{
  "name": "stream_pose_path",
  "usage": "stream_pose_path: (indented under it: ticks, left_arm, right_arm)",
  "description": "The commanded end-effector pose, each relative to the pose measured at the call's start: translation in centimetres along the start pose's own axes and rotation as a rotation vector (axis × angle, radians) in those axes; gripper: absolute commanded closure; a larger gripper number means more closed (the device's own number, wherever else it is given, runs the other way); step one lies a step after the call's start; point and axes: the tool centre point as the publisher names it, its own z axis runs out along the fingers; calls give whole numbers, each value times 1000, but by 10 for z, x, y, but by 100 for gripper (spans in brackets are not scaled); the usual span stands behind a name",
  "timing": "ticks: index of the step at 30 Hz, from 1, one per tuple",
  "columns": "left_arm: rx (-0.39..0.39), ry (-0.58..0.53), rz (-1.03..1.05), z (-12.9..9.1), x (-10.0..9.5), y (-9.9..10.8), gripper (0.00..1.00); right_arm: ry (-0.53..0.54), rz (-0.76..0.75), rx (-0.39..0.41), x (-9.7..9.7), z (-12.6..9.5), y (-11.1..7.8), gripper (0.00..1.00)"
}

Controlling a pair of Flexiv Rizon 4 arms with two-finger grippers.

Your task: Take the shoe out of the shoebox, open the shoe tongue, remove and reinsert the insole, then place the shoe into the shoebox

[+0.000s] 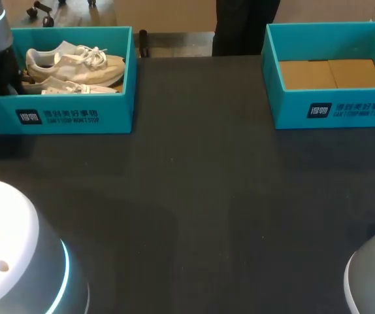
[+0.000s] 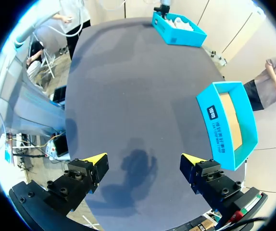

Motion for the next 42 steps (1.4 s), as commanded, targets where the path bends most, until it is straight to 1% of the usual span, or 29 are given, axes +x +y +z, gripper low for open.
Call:
stream_pose_path:
  ticks: [1, 3, 7, 9, 13, 23, 29, 32, 36, 42]
  left_arm:
    - [6, 3, 6, 0, -3, 4, 100]
    - [4, 10, 15, -4, -2, 3, 100]
    - [18, 62, 64, -12, 0, 1, 100]
    - [6, 81, 84, -18, 1, 0, 100]
    - [10, 113, 98, -31, 5, -1, 100]
    - [0, 62, 107, -73, 14, 3, 100]
    - [-10, 51, 119, -105, 18, 6, 100]
    - [-33, 58, 118, -119, 19, 7, 100]
    - [-52, 64, 105, -135, 19, 12, 100]
    - [-57, 68, 80, -153, 21, 20, 100]
  right_arm:
    - [4, 1, 4, -2, 1, 1, 0]
    - [4, 1, 4, -2, 1, 1, 0]
    - [4, 1, 4, -2, 1, 1, 0]
    - [4, 1, 4, -2, 1, 1, 0]
    - [4, 1, 4, -2, 1, 1, 0]
    - [4, 1, 4, -2, 1, 1, 0]
    - [4, 1, 4, -2, 1, 1, 0]
    - [4, 1, 4, -2, 1, 1, 0]
    - [4, 1, 4, -2, 1, 1, 0]
    - [4, 1, 4, -2, 1, 1, 0]
